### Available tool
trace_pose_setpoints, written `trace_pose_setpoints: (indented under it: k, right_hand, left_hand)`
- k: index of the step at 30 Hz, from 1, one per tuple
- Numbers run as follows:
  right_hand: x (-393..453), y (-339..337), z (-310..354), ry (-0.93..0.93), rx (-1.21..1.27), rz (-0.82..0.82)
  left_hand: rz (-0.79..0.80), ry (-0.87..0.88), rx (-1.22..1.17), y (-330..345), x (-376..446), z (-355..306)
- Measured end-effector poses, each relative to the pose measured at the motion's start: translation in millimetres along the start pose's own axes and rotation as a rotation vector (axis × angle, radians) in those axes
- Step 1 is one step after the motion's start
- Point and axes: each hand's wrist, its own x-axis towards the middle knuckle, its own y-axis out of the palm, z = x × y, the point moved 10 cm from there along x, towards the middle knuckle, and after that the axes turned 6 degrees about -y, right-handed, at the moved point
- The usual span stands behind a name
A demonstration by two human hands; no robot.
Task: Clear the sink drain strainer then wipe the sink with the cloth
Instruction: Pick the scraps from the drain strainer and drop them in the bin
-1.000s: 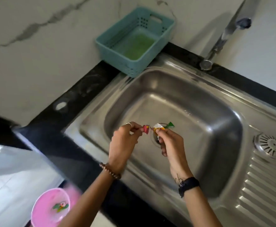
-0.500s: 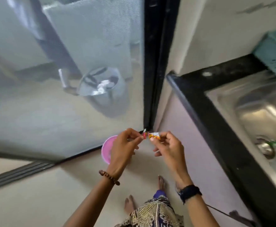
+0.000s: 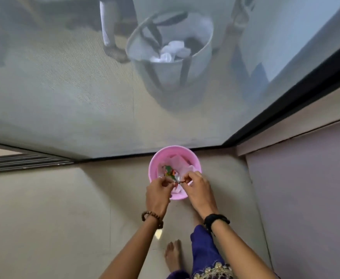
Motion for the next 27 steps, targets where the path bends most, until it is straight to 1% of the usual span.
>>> trace_pose_setpoints:
  k: [2, 4, 6, 7, 9, 10, 12, 13, 15, 16, 18, 21, 23, 25, 27]
  right_hand:
    - [29, 34, -30, 0.008, -0.065, 0.025]
    - [52, 67, -59, 0.035, -0.131, 0.096]
    - [65, 88, -83, 0.090, -0.151, 0.178]
    - [68, 92, -90, 0.118, -0.128, 0.191]
    - [69, 85, -95, 0.156, -0.037, 0.140]
    - [67, 77, -93, 0.182, 0.047, 0.098]
    - [54, 59, -85, 0.285, 0.291, 0.025]
    - [44, 47, -79, 0.360, 0.438, -0.005]
    - [18, 12, -53, 0.485, 0.733, -0.078]
    - [6, -5, -39, 0.516, 0.843, -0.110]
    - [-23, -53, 0, 0.534, 1.021, -0.158]
    - [-68, -135, 68, 0.450, 1.329, -0.173]
    - [-107, -197, 112, 0.335, 1.471, -0.175]
    - [-151, -260, 143, 0.195, 1.520, -0.208]
    - [-191, -312, 158, 0.092, 1.517, -0.269]
  left_hand:
    - [-0.022, -0.042, -0.007, 19, 42, 31]
    - [-0.038, -0.134, -0.133, 34, 77, 64]
    - [0.008, -0.211, -0.300, 48, 100, 87]
    - [0.053, -0.228, -0.339, 55, 106, 92]
    - [0.150, -0.250, -0.377, 69, 107, 93]
    - [0.169, -0.260, -0.397, 70, 101, 89]
    - [0.179, -0.280, -0.455, 65, 82, 73]
    - [0.183, -0.310, -0.510, 61, 68, 62]
    - [0.190, -0.422, -0.705, 53, 29, 30]
    - [0.202, -0.467, -0.822, 49, 9, 12]
    - [0.286, -0.488, -0.958, 38, -40, -40]
    - [0.514, -0.400, -1.037, 26, -124, -132]
    - [0.693, -0.335, -1.047, 24, -191, -191]
    - [0.863, -0.267, -1.024, 30, -259, -241]
    - [0.995, -0.231, -0.974, 44, -316, -276]
